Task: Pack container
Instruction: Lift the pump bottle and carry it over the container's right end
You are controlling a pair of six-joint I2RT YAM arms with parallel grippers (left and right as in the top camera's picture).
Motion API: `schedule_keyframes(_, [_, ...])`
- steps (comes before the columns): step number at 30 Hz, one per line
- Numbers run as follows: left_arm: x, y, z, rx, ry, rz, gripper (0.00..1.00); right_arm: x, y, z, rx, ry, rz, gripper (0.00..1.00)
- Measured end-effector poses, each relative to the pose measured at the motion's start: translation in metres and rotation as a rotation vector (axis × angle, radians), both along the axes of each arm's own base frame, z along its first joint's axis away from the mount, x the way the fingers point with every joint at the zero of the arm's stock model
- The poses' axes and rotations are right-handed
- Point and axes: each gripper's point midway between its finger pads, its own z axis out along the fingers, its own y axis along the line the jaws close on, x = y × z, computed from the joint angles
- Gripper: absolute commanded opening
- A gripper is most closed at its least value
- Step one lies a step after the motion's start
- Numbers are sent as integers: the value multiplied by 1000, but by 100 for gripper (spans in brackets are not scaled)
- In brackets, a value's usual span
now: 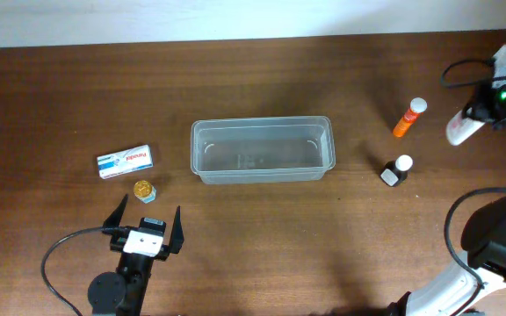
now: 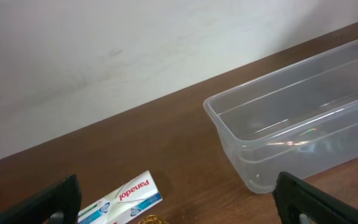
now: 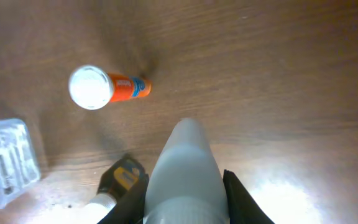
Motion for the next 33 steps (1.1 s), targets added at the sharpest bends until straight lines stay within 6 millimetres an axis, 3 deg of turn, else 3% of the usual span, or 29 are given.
schedule_keyframes(6, [0, 0, 0, 0, 0, 0, 99, -1, 3, 49, -9, -57, -61, 17])
schedule_keyframes(8, [0, 0, 0, 0, 0, 0, 99, 2, 14, 64, 5, -89, -49, 17])
schedule_keyframes(11, [0, 0, 0, 0, 0, 0, 99, 12, 47, 74, 53, -116, 15, 17])
schedule_keyframes(16, [0, 0, 0, 0, 0, 0, 99, 28, 129, 77, 114, -125, 199, 17])
schedule_keyframes(21, [0, 0, 0, 0, 0, 0, 99, 32, 207, 78, 134, -123, 355, 17])
schedule_keyframes(28, [0, 0, 0, 0, 0, 0, 99, 27, 253, 70, 70, -78, 366, 18])
schedule_keyframes(33, [0, 0, 0, 0, 0, 0, 100, 24, 274, 47, 34, -12, 370, 17])
